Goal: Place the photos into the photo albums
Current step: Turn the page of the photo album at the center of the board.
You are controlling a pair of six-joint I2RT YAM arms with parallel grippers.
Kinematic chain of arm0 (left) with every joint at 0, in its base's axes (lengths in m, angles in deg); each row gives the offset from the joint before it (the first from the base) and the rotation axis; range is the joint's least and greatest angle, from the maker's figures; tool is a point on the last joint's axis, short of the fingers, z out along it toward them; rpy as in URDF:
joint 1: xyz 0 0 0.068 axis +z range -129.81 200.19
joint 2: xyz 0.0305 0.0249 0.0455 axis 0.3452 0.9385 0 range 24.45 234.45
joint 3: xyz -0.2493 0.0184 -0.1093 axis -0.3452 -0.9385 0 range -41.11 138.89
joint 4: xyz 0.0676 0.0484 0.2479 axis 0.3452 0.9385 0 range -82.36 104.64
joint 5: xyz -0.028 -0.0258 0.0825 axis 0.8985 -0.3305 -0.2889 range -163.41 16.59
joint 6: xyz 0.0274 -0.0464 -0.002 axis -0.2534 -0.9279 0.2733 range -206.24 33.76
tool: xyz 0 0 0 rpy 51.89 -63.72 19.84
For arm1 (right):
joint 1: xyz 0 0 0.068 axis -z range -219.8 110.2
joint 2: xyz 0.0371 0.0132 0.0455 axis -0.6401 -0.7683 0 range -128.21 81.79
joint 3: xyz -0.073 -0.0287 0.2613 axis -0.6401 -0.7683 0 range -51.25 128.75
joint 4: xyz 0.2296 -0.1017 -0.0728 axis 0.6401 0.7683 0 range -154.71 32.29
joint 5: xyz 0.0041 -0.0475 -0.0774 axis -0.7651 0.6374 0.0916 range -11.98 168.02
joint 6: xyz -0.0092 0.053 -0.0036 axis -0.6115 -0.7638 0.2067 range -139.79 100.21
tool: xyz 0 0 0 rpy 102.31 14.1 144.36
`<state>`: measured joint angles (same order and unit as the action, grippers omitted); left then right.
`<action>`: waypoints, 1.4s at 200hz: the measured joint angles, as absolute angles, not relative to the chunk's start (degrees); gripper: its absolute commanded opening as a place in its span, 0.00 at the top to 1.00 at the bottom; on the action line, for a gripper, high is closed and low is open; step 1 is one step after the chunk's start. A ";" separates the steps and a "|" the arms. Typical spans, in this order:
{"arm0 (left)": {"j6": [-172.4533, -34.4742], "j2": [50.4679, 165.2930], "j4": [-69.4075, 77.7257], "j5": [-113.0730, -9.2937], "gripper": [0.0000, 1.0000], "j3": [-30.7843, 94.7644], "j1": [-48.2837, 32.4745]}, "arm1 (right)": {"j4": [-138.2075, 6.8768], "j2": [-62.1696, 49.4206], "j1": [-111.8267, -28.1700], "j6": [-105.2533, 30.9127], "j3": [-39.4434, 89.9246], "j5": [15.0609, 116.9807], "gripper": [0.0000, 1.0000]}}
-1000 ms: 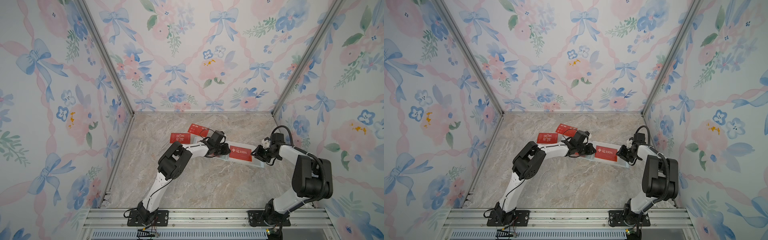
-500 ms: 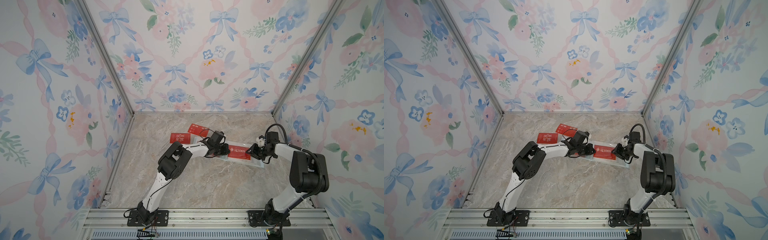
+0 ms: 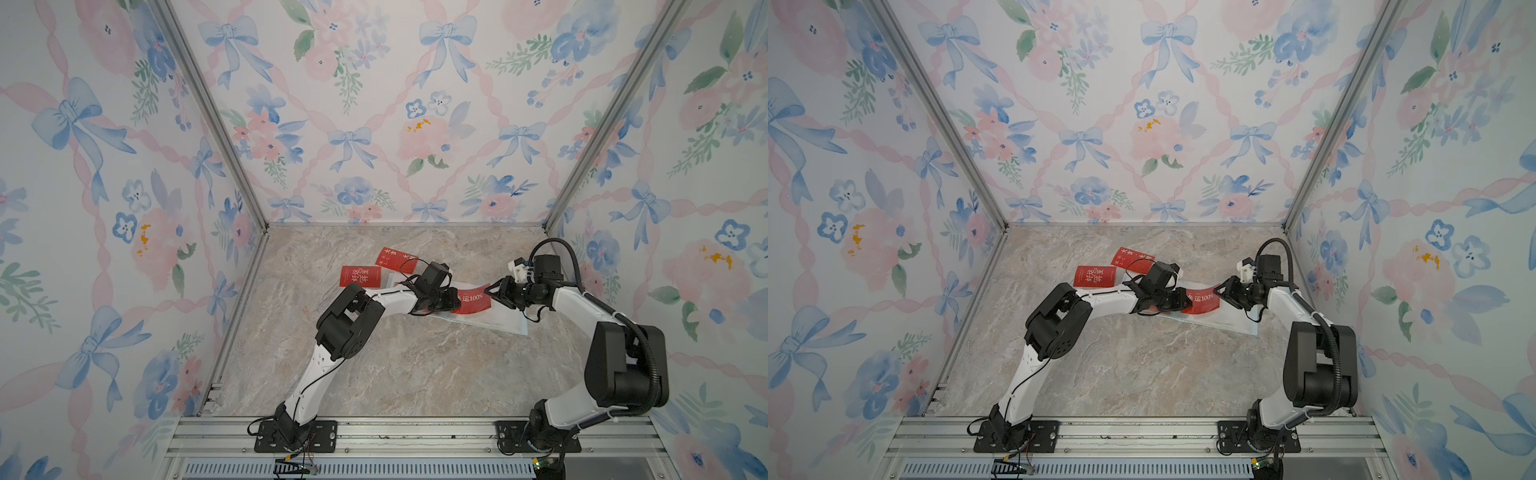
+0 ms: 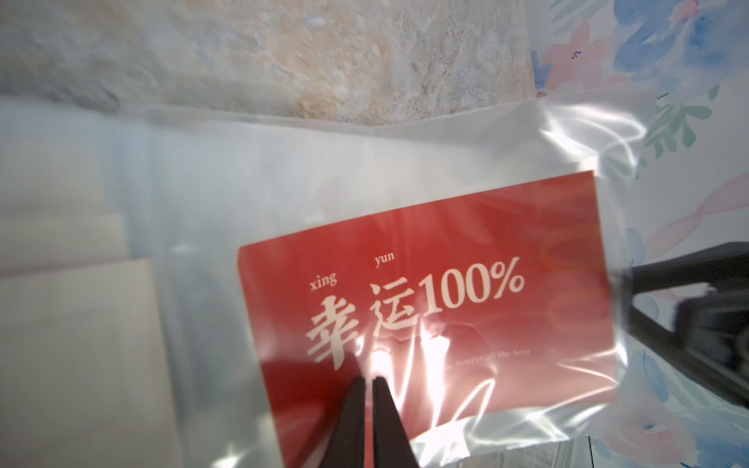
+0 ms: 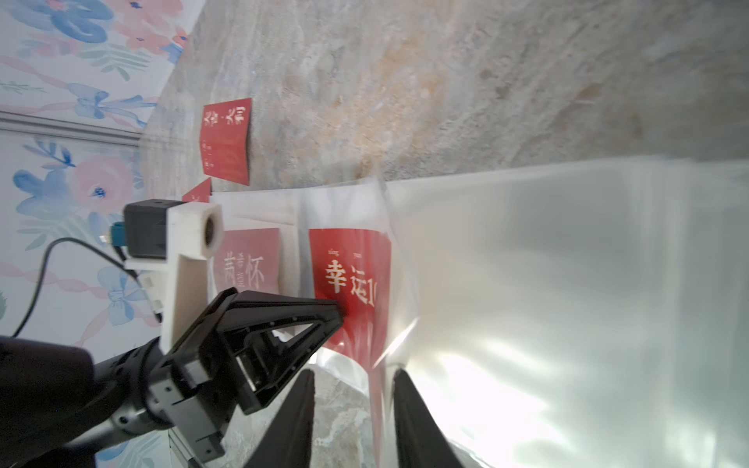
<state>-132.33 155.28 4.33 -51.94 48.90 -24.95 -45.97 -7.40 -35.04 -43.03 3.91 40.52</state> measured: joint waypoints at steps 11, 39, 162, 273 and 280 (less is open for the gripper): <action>-132.31 155.28 4.33 -51.92 0.90 48.90 -24.95 | -46.87 -7.33 -35.04 -43.84 3.93 38.84 0.66; -132.31 155.28 4.33 -51.92 0.90 48.90 -24.95 | -47.50 -7.77 -35.04 -44.25 3.91 37.51 0.66; -132.33 155.28 4.42 -51.48 0.88 48.90 -25.06 | -46.87 -13.98 -34.78 -40.74 1.70 43.50 0.96; -132.33 143.15 6.06 -51.11 0.73 44.77 -20.89 | -32.77 -5.56 -45.47 -38.55 14.77 52.06 0.95; -132.35 141.11 6.06 -51.17 0.72 43.59 -20.12 | -31.79 -5.76 -46.89 -38.57 16.19 52.96 0.95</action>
<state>-132.35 141.11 6.06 -51.17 43.59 -20.12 -31.79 -5.76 -46.89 -38.57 16.19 52.96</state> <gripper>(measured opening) 0.273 0.049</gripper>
